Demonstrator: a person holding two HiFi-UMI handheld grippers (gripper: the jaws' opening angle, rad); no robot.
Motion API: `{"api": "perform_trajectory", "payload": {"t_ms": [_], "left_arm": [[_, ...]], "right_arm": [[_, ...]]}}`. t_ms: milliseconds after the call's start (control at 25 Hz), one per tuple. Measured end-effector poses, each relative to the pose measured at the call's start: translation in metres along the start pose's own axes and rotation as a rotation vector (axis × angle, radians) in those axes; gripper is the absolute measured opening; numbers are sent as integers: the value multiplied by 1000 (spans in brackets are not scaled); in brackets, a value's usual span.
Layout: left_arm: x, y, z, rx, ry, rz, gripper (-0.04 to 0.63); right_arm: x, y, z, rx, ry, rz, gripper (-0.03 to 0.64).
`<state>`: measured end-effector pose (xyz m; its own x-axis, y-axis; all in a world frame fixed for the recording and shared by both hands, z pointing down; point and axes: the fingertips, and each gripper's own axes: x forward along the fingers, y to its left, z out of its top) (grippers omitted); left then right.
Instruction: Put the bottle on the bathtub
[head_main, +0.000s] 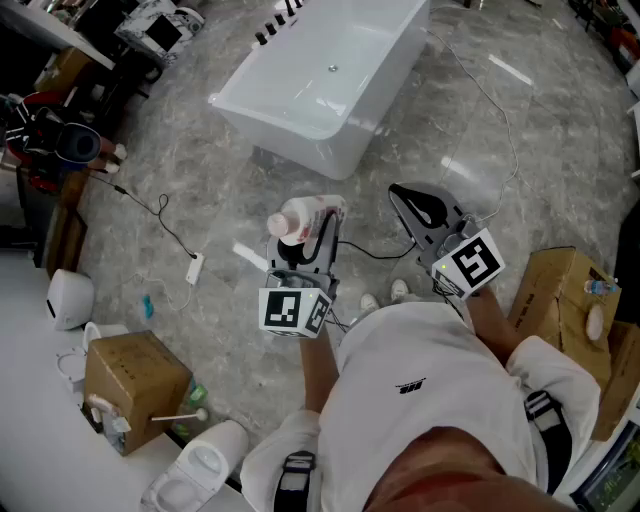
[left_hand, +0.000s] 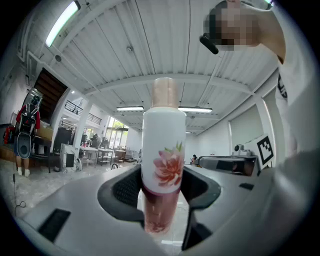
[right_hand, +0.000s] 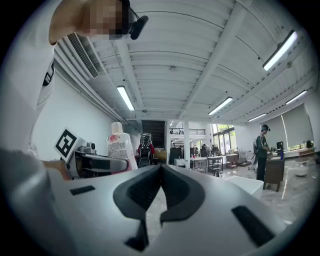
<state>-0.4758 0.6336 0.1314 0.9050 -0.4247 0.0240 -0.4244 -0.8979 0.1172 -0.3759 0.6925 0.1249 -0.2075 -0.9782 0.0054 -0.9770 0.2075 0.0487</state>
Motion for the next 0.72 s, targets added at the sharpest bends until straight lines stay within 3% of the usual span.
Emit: {"api": "perform_trajectory", "payload": {"t_ms": [400,720], "left_arm": [[13,-33,-7,10,17,41,221],[34,-34,-14,3,20,61,221]], "right_arm": [[-35,-25,-6,20,-4,25,-5],[-33,-55,-15,28,4,19,-5]]}}
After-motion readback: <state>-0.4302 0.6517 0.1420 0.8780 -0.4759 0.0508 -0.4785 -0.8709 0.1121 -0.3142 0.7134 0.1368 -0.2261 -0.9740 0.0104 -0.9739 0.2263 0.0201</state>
